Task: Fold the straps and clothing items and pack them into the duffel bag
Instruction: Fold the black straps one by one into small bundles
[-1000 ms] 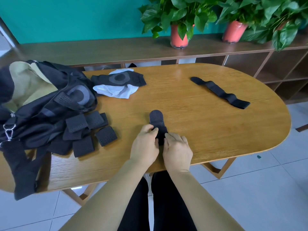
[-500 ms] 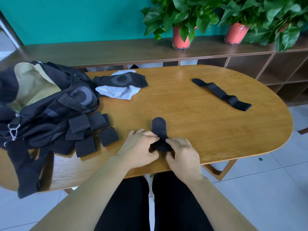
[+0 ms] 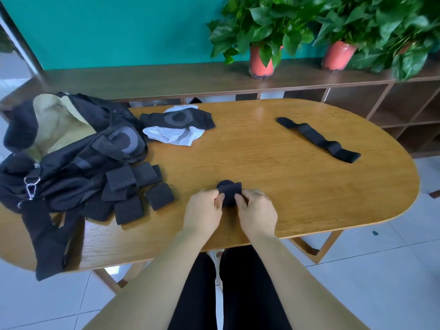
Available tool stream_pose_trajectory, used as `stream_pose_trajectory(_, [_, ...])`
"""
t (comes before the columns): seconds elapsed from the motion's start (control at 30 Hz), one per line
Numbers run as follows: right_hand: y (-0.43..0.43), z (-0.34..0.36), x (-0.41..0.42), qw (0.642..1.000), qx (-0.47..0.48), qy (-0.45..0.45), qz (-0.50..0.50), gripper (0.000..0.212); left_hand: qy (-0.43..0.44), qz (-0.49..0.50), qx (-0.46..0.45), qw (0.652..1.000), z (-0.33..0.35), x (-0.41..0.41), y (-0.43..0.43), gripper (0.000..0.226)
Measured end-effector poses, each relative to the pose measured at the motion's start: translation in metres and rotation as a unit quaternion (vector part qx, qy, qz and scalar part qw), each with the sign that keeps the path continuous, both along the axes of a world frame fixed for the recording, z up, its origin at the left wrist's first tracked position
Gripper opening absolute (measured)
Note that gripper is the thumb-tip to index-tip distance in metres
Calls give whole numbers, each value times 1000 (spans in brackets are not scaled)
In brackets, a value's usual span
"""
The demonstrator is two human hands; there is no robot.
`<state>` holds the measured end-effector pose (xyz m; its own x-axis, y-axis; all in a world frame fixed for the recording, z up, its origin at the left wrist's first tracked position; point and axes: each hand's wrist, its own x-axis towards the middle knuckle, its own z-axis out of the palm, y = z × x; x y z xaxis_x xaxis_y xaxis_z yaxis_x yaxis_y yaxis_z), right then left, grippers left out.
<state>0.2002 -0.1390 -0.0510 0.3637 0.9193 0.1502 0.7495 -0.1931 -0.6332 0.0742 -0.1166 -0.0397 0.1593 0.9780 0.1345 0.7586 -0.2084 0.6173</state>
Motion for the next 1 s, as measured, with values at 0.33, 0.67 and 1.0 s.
stream_pose_trajectory(0.33, [9, -2, -7, 996, -35, -74, -29, 25, 32, 65, -33, 997, -2, 6, 15, 49])
stream_pose_trajectory(0.67, [7, -6, -9, 997, 9, -71, -11, 33, 99, 18, 16, 995, 0, 7, 9, 37])
stream_pose_trajectory(1.0, [8, -5, -10, 996, -9, -88, 1, 27, 102, -26, -104, 989, 7, 7, 21, 42])
